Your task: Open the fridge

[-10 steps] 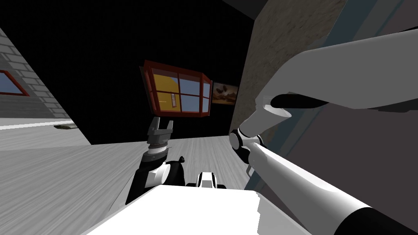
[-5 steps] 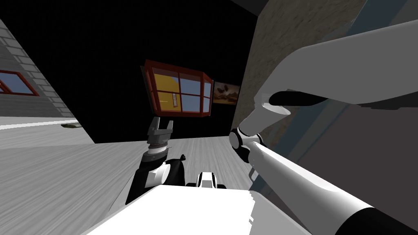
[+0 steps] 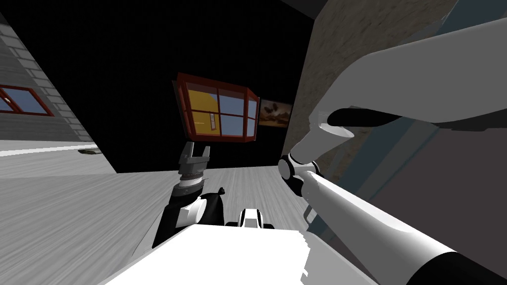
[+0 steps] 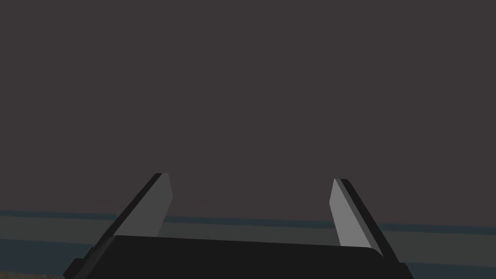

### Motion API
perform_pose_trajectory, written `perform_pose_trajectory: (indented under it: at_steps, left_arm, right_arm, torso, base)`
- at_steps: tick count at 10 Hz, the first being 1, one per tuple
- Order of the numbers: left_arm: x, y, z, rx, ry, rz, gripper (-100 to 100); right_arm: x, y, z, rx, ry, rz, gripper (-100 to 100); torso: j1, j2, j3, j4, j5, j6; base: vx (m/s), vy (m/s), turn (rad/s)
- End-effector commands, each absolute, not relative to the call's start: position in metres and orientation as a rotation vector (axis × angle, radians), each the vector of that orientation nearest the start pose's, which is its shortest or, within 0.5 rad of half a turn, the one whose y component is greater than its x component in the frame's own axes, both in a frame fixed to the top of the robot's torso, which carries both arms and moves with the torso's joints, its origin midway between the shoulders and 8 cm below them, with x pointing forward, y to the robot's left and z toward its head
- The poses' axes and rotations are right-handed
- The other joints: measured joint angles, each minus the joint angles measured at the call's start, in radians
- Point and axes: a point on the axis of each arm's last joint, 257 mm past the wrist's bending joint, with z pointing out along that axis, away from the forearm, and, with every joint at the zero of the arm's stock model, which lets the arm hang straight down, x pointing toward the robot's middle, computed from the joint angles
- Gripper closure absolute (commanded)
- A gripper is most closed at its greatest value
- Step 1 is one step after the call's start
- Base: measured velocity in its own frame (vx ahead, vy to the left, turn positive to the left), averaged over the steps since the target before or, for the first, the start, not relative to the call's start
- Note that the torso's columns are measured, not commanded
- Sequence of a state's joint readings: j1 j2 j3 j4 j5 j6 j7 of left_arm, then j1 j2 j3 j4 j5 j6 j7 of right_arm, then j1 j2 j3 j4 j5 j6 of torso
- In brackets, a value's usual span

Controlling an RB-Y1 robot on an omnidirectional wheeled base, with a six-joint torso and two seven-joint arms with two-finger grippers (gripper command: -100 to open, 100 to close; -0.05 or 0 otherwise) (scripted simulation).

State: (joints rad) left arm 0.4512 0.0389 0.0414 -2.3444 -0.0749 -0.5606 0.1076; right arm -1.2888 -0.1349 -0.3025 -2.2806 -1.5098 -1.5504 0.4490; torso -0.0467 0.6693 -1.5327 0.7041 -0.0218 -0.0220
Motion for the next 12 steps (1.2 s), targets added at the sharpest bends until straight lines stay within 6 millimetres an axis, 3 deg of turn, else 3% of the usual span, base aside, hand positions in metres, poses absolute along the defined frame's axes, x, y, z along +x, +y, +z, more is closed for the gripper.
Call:
perform_pose_trajectory:
  at_steps: [1, 4, 6, 7, 9, 10, 12]
  left_arm:
    - [0.321, 0.265, 0.077, -0.476, 0.550, -1.370, 0]
    - [0.321, 0.265, 0.077, -0.476, 0.550, -1.370, 0]
    - [0.321, 0.265, 0.077, -0.476, 0.550, -1.370, 0]
    - [0.321, 0.265, 0.077, -0.476, 0.550, -1.370, 0]
    - [0.321, 0.265, 0.077, -0.476, 0.550, -1.370, 0]
    - [0.321, 0.265, 0.077, -0.476, 0.550, -1.370, 0]
    - [0.321, 0.265, 0.077, -0.476, 0.550, -1.370, 0]
  right_arm:
    - [0.233, -0.450, 0.272, -0.201, 2.213, -2.229, -100]
    - [0.243, -0.443, 0.272, -0.262, 2.206, -2.204, -100]
    - [0.257, -0.433, 0.264, -0.341, 2.212, -2.149, -100]
    - [0.264, -0.428, 0.259, -0.380, 2.217, -2.117, -100]
    - [0.259, -0.428, 0.263, -0.360, 2.202, -2.142, -100]
    - [0.259, -0.429, 0.263, -0.360, 2.203, -2.143, 100]
    - [0.252, -0.436, 0.263, -0.311, 2.239, -2.162, 100]
  torso:
    - [-0.001, -0.001, -0.001, 0.000, 0.000, 0.000]
    - [-0.001, 0.000, 0.000, 0.000, 0.000, 0.002]
    - [0.004, 0.014, 0.015, 0.008, -0.001, 0.012]
    - [0.012, 0.036, 0.036, 0.018, 0.001, 0.021]
    - [0.040, 0.077, 0.064, 0.036, 0.017, 0.024]
    - [0.049, 0.083, 0.067, 0.039, 0.022, 0.022]
    - [0.048, 0.065, 0.055, 0.034, 0.022, 0.022]
  base:
    - [0.020, -0.014, 0.049]
    - [0.032, -0.014, 0.051]
    - [0.076, -0.038, 0.140]
    - [0.094, -0.030, 0.082]
    - [0.050, -0.008, 0.004]
    - [0.022, -0.012, -0.002]
    - [0.214, -0.049, -0.044]
